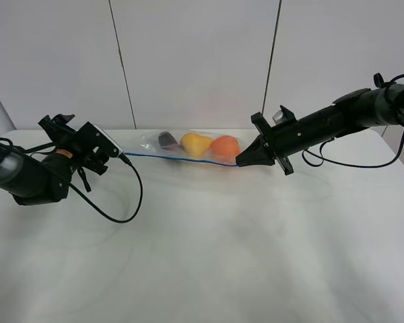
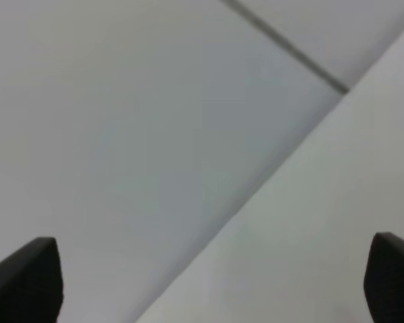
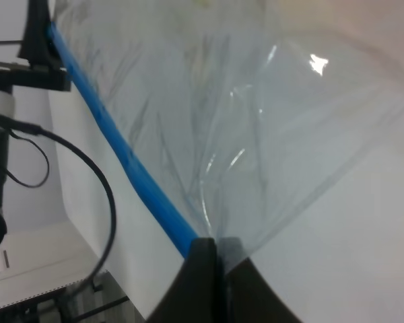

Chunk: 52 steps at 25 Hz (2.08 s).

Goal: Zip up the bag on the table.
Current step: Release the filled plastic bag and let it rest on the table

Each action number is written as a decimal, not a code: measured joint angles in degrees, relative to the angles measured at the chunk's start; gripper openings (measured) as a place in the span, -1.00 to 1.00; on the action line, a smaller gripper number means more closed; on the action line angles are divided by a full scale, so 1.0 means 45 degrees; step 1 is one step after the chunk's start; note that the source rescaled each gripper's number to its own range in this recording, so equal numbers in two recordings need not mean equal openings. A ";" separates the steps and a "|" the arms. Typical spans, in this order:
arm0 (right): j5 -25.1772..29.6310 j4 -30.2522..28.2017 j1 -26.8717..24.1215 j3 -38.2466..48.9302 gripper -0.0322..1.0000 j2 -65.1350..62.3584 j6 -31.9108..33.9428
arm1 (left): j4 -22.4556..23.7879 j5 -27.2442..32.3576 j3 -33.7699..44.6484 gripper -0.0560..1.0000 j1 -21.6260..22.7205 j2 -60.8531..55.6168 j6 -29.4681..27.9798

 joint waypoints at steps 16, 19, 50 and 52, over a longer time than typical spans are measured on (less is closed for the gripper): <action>0.0000 -0.0003 0.0000 0.0000 -0.94 0.0000 0.0082 | -0.0069 -0.0391 0.0011 0.92 0.0845 -0.0944 -0.7073; 0.0000 -0.0014 0.0000 0.0000 -0.94 0.0000 0.0142 | 0.0045 0.0429 0.0011 0.92 0.0858 -0.1168 -0.9596; 0.0000 0.0036 0.0000 0.0000 -0.94 0.0000 0.0192 | 0.3414 2.4913 -0.7691 0.98 0.0843 -0.2844 -1.3490; 0.0000 0.0036 0.0000 0.0000 -0.94 0.0000 0.0192 | 0.3414 2.5951 -0.8147 0.99 0.0843 -0.2844 -1.3490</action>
